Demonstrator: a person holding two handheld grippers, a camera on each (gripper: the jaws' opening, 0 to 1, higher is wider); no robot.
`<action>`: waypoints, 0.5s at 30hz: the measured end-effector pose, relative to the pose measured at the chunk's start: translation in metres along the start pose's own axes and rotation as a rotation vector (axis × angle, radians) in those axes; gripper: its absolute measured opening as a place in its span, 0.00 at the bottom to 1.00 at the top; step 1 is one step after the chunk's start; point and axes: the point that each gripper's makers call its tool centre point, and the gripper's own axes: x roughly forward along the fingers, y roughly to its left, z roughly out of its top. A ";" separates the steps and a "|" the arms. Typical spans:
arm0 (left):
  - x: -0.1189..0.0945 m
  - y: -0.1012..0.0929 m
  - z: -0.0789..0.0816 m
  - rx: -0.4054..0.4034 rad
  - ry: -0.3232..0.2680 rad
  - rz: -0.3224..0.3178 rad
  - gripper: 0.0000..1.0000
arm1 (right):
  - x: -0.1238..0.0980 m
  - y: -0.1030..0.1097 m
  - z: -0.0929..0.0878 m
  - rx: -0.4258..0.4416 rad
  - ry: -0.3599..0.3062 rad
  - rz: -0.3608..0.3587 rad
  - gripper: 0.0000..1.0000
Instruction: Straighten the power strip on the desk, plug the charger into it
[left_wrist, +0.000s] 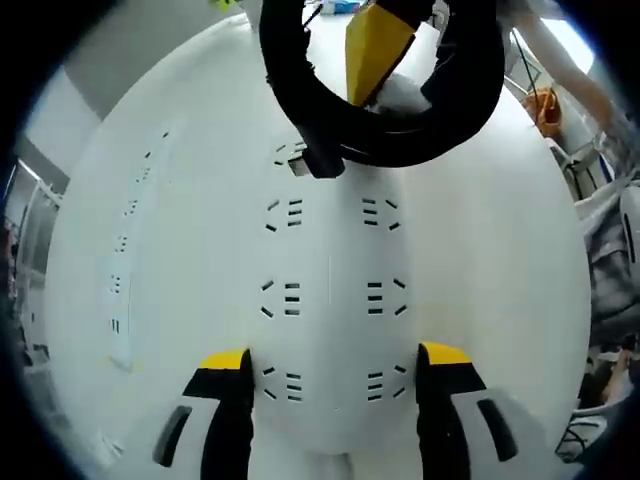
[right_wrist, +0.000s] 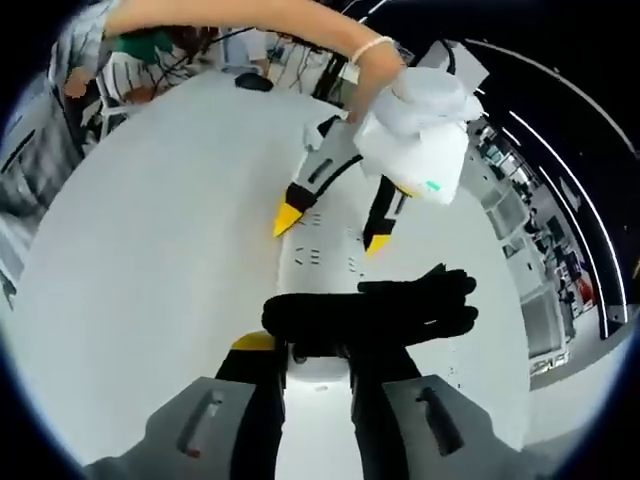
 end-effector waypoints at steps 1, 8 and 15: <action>0.000 0.000 0.000 0.001 0.001 0.000 0.65 | 0.000 -0.002 0.000 0.017 0.001 0.006 0.22; -0.001 0.006 -0.001 0.012 0.023 -0.001 0.65 | 0.005 -0.004 0.000 0.068 0.041 0.079 0.21; -0.002 0.011 -0.001 0.025 0.003 -0.002 0.65 | 0.005 -0.001 -0.002 0.033 0.094 0.042 0.20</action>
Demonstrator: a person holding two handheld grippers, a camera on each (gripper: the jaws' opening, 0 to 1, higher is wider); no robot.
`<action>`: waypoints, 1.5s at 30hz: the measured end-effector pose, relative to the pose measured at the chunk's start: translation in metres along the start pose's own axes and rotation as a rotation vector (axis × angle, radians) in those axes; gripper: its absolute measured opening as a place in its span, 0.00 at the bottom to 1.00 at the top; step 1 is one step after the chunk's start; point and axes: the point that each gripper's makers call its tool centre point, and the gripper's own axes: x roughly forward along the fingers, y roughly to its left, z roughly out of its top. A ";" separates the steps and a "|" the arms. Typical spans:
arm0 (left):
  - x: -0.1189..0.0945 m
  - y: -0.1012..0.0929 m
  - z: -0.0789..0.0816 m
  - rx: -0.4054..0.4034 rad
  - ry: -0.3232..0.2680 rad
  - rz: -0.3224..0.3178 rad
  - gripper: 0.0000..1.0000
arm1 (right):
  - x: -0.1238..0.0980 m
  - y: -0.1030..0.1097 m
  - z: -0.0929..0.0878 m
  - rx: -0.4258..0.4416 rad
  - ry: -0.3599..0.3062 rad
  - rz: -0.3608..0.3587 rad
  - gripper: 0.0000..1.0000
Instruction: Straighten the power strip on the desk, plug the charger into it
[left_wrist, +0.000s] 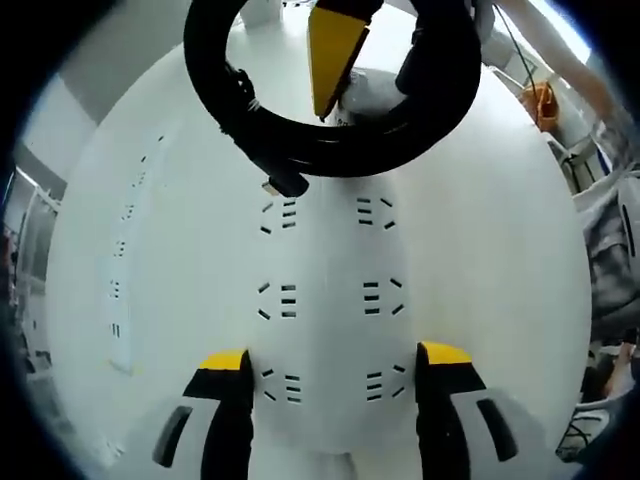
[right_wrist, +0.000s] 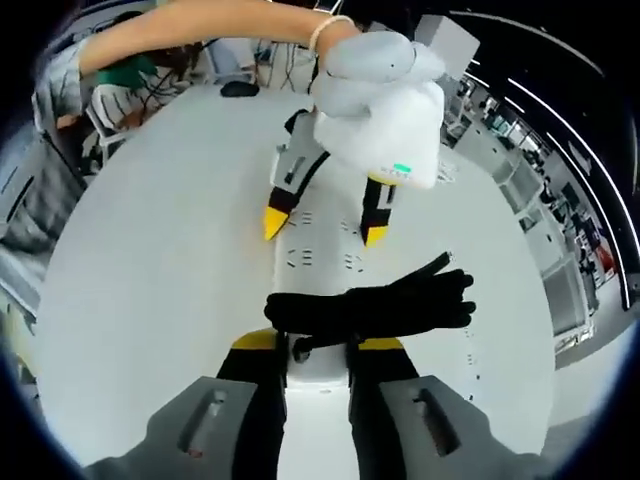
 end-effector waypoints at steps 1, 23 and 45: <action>0.000 0.000 0.000 0.002 0.000 0.000 0.65 | 0.000 0.002 0.000 -0.055 0.022 -0.008 0.20; 0.003 0.000 0.002 0.041 0.041 -0.001 0.65 | 0.009 -0.008 -0.009 0.010 0.067 -0.004 0.20; 0.005 -0.015 0.003 0.070 -0.001 -0.015 0.66 | 0.011 0.000 -0.010 0.031 0.095 -0.031 0.21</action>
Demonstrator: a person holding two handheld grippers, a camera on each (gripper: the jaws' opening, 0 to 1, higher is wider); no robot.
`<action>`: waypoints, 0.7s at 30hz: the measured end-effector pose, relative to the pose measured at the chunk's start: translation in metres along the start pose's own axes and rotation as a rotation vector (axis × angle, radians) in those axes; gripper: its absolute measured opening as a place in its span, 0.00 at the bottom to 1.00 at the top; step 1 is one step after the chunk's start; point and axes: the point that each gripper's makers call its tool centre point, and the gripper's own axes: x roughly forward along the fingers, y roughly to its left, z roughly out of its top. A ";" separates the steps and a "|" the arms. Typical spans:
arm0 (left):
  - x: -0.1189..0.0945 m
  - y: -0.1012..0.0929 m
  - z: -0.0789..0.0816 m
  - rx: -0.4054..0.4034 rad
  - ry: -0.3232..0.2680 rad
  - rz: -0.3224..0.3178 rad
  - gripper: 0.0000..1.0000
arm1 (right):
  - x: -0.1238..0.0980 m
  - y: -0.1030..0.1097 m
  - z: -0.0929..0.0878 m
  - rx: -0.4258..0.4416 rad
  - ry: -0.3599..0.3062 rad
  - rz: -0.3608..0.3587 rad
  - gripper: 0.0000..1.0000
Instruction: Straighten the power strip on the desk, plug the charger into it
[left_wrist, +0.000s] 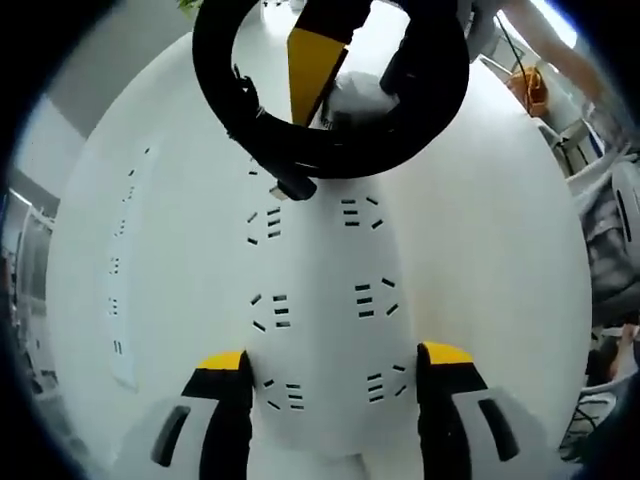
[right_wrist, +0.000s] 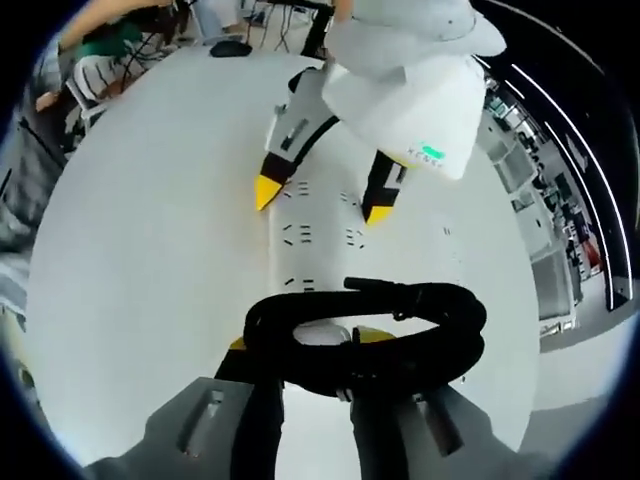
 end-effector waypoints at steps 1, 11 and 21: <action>0.000 -0.001 0.000 0.005 -0.005 -0.002 0.67 | 0.000 0.001 0.002 -0.001 0.004 0.007 0.21; 0.000 -0.004 0.003 0.015 -0.001 -0.005 0.67 | 0.000 0.004 -0.002 -0.072 0.130 0.026 0.23; -0.001 -0.002 0.004 0.011 -0.036 -0.005 0.68 | -0.002 0.003 -0.002 -0.111 0.051 0.012 0.25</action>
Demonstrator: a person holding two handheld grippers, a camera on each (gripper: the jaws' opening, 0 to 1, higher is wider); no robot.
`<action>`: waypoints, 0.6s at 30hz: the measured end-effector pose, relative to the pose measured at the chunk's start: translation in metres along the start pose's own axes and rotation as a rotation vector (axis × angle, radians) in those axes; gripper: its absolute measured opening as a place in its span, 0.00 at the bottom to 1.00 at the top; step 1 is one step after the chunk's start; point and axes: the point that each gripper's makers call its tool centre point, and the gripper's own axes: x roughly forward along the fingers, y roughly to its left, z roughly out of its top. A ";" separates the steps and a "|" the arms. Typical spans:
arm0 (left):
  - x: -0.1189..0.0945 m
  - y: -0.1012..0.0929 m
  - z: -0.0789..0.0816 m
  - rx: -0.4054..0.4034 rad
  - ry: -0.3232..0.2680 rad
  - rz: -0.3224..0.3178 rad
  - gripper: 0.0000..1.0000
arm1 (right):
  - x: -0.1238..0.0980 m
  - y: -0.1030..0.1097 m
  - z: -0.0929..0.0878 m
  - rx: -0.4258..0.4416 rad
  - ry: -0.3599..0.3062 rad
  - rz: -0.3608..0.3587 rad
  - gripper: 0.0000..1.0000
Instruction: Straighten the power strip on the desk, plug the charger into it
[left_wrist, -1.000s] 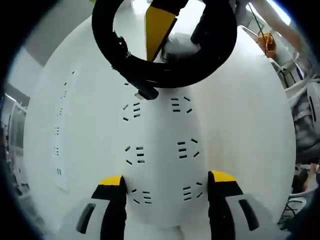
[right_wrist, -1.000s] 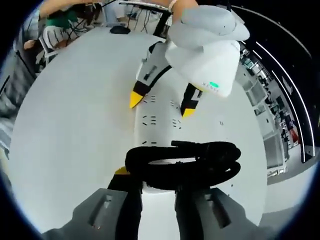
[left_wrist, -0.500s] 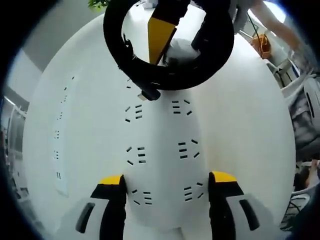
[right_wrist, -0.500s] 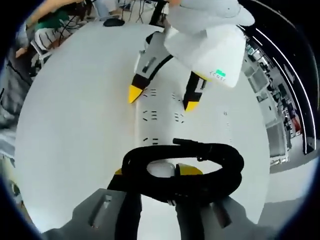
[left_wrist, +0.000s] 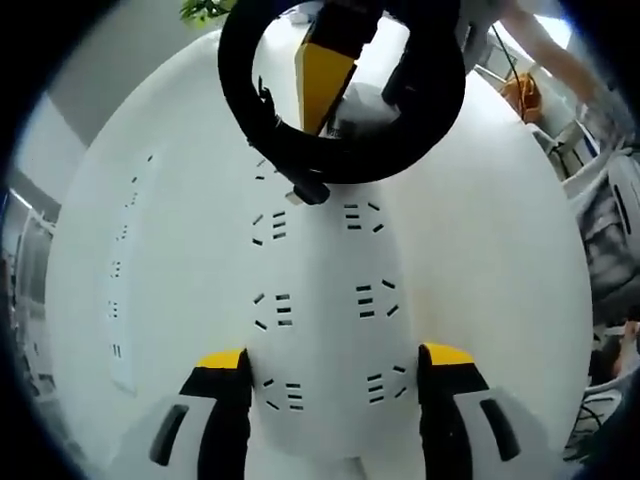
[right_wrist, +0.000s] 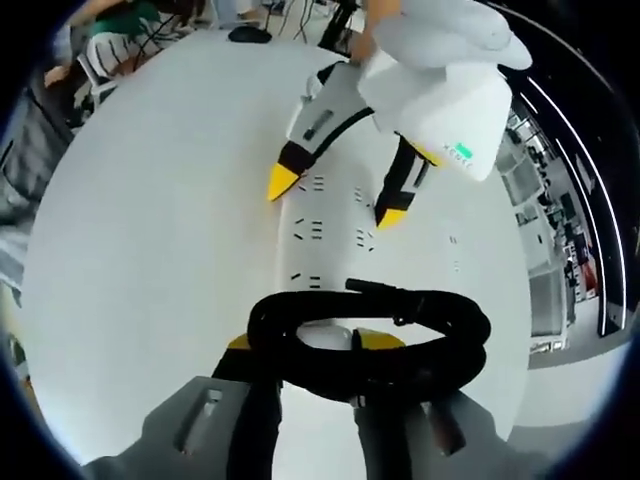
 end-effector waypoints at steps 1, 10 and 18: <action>0.000 0.000 0.000 0.004 -0.001 -0.001 0.68 | 0.000 0.000 0.000 -0.006 -0.004 -0.002 0.25; 0.000 -0.001 0.002 0.025 -0.016 -0.008 0.69 | 0.003 0.000 0.002 -0.073 -0.046 -0.012 0.26; 0.000 -0.003 0.001 0.007 -0.026 -0.006 0.70 | 0.003 0.003 0.003 -0.085 -0.070 -0.008 0.30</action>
